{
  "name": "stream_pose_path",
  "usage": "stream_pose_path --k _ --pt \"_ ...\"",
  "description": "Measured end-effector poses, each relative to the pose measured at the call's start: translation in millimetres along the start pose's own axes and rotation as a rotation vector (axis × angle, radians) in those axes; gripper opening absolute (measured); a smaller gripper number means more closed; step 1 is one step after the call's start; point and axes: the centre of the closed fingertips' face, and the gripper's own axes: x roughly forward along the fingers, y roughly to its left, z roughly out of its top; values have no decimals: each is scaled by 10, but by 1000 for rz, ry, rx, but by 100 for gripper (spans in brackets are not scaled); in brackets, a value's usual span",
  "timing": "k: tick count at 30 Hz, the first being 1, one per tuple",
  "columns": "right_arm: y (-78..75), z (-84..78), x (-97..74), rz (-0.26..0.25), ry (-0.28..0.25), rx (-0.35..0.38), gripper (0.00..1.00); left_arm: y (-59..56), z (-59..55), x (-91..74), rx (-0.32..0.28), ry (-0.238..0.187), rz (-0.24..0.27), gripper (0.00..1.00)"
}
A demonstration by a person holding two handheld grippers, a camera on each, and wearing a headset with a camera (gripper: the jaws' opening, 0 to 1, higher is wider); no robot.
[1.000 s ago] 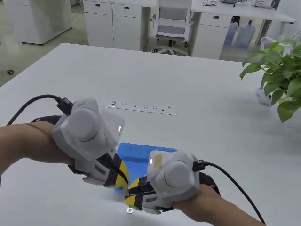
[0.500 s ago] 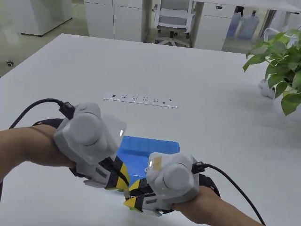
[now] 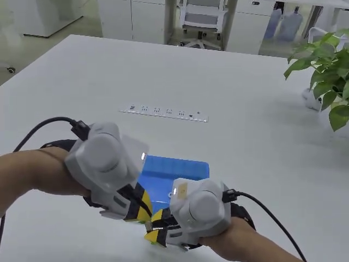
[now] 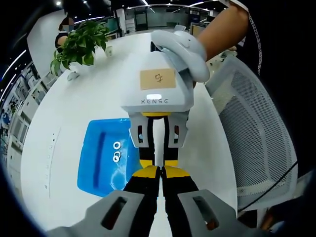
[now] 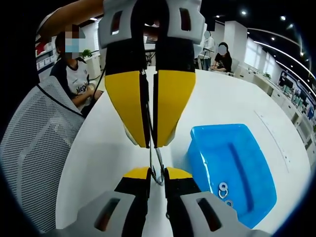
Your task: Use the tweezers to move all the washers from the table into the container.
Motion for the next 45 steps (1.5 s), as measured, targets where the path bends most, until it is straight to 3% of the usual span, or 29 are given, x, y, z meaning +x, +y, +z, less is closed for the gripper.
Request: stream_pose_path --k 13,27,40,45 --pt "16 -60 5 0 29 -13 17 61 18 7 -29 -8 6 5" --pt "-28 -36 -12 -17 5 45 10 71 31 16 -35 -19 12 5" --pt "-13 -19 -34 -14 10 35 10 58 49 -6 -28 -17 6 5" --pt "-25 44 -100 -18 0 27 10 71 119 -67 -22 -25 7 5"
